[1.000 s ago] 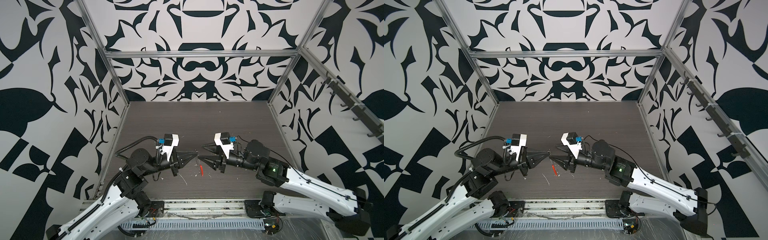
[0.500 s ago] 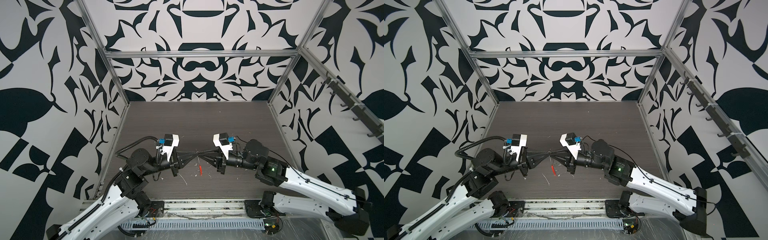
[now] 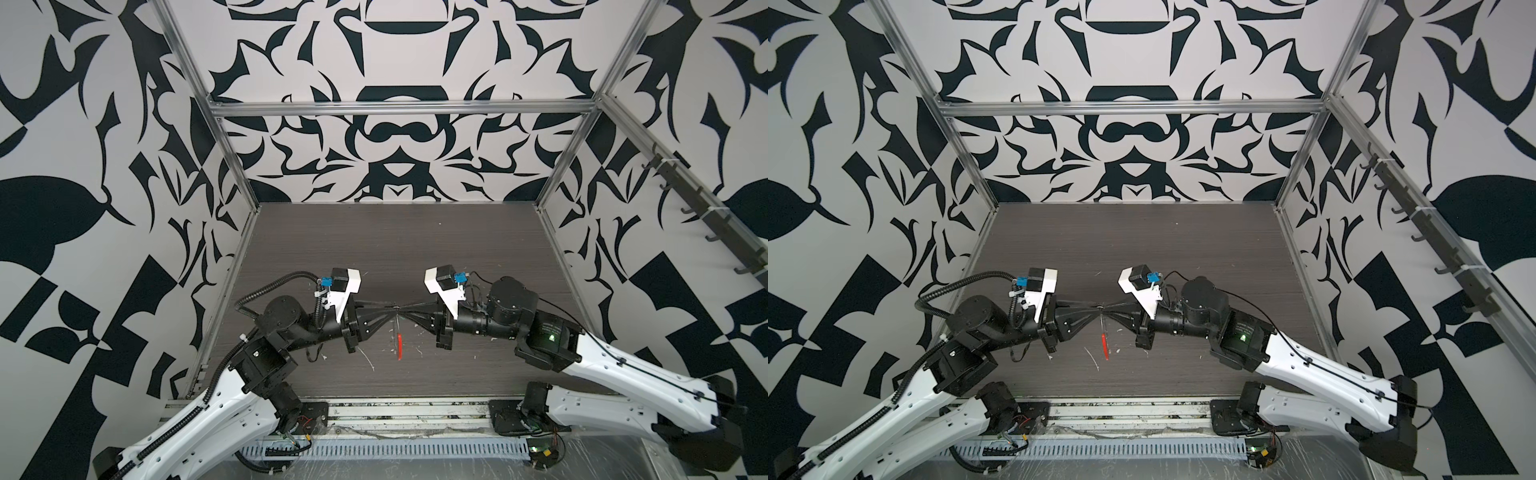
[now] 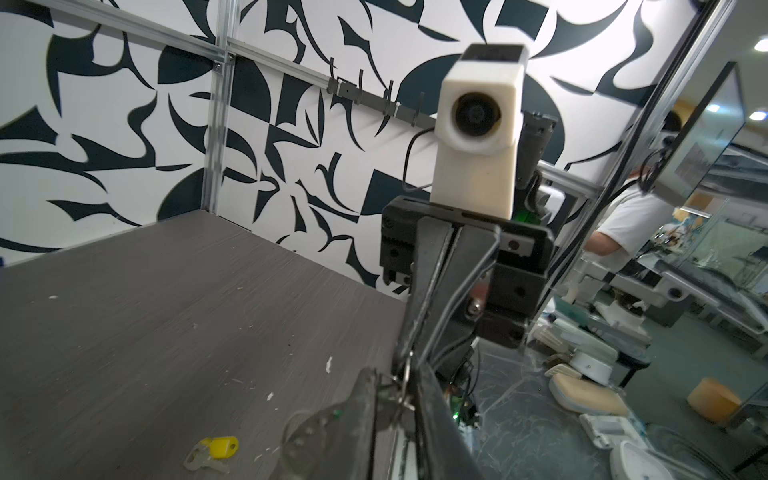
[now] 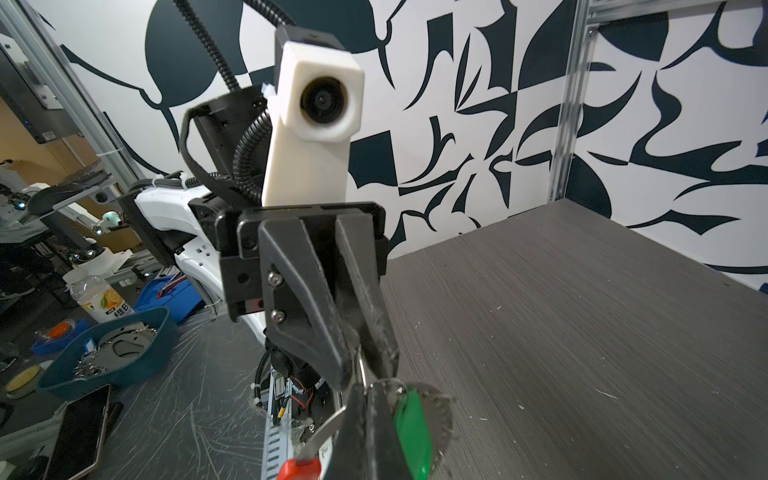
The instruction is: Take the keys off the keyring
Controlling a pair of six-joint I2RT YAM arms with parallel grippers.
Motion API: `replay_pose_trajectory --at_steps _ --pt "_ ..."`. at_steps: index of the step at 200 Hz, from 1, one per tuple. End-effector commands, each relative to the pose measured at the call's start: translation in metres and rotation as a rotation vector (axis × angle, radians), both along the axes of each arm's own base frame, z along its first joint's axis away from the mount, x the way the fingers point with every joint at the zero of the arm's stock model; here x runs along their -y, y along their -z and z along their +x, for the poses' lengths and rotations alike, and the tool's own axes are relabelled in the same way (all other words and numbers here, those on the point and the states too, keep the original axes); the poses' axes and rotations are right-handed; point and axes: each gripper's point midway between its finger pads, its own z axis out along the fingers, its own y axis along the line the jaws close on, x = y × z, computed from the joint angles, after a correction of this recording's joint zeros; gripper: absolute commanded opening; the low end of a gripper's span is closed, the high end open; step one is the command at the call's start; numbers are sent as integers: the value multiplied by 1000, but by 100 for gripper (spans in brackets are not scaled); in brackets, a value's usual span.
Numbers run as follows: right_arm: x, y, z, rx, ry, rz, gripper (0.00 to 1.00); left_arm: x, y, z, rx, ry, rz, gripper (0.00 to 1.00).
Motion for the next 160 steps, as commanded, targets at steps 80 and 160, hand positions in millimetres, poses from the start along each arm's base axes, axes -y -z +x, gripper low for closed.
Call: replay_pose_trajectory --at_steps 80,160 --pt "10 4 -7 -52 -58 -239 0 -5 16 -10 -116 35 280 37" --pt "5 5 -2 -90 -60 -297 0 2 31 -21 -170 144 402 27"
